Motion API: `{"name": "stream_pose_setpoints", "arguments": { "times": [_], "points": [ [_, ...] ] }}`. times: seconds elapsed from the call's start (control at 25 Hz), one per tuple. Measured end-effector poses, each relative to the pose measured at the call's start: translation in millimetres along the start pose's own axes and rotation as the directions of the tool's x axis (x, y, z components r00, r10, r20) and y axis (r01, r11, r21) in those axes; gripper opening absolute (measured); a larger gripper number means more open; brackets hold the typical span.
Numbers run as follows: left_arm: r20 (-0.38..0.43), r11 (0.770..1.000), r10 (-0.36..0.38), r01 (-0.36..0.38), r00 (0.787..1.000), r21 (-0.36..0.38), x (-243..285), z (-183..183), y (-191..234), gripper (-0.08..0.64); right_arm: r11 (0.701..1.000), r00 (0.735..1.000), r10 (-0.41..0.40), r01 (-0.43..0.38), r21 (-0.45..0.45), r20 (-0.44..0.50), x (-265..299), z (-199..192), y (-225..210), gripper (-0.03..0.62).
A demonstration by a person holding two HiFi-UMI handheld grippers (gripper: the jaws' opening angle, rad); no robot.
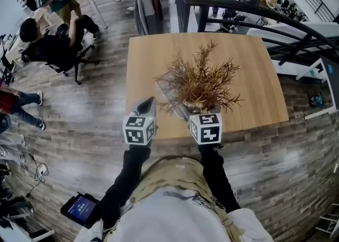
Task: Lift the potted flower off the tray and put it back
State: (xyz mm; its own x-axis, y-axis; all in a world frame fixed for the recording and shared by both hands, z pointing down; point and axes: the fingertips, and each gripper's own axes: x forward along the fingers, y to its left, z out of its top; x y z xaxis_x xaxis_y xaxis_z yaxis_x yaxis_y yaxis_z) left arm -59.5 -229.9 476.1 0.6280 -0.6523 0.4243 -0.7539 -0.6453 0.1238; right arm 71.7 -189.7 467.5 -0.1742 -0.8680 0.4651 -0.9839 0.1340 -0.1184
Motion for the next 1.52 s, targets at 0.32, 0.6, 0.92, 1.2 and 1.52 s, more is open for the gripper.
{"name": "stream_pose_setpoints", "arguments": {
  "times": [0.32,0.6,0.92,1.2,1.52],
  "points": [
    [-0.032,1.0,-0.002,0.002,0.999,-0.012,4,-14,-5,0.002,1.0,1.0,0.014,-0.014,0.006,-0.014,3,-9,-3,0.476],
    [-0.049,1.0,0.006,-0.008,0.999,-0.03,4,-22,4,0.002,0.999,0.999,0.031,-0.031,0.009,-0.036,14,-15,3,0.476],
    [-0.065,0.999,0.022,-0.025,0.998,-0.045,2,-30,10,0.002,0.999,0.998,0.051,-0.05,0.008,-0.035,22,-15,7,0.474],
    [-0.086,0.997,0.042,-0.047,0.995,-0.061,-3,-49,15,0.002,0.998,0.997,0.062,-0.062,0.009,-0.052,30,-32,10,0.476],
    [-0.116,0.993,0.091,-0.1,0.989,-0.067,-8,-79,10,0.002,0.996,0.995,0.087,-0.086,0.018,-0.053,42,-64,-3,0.476]
  ]
}}
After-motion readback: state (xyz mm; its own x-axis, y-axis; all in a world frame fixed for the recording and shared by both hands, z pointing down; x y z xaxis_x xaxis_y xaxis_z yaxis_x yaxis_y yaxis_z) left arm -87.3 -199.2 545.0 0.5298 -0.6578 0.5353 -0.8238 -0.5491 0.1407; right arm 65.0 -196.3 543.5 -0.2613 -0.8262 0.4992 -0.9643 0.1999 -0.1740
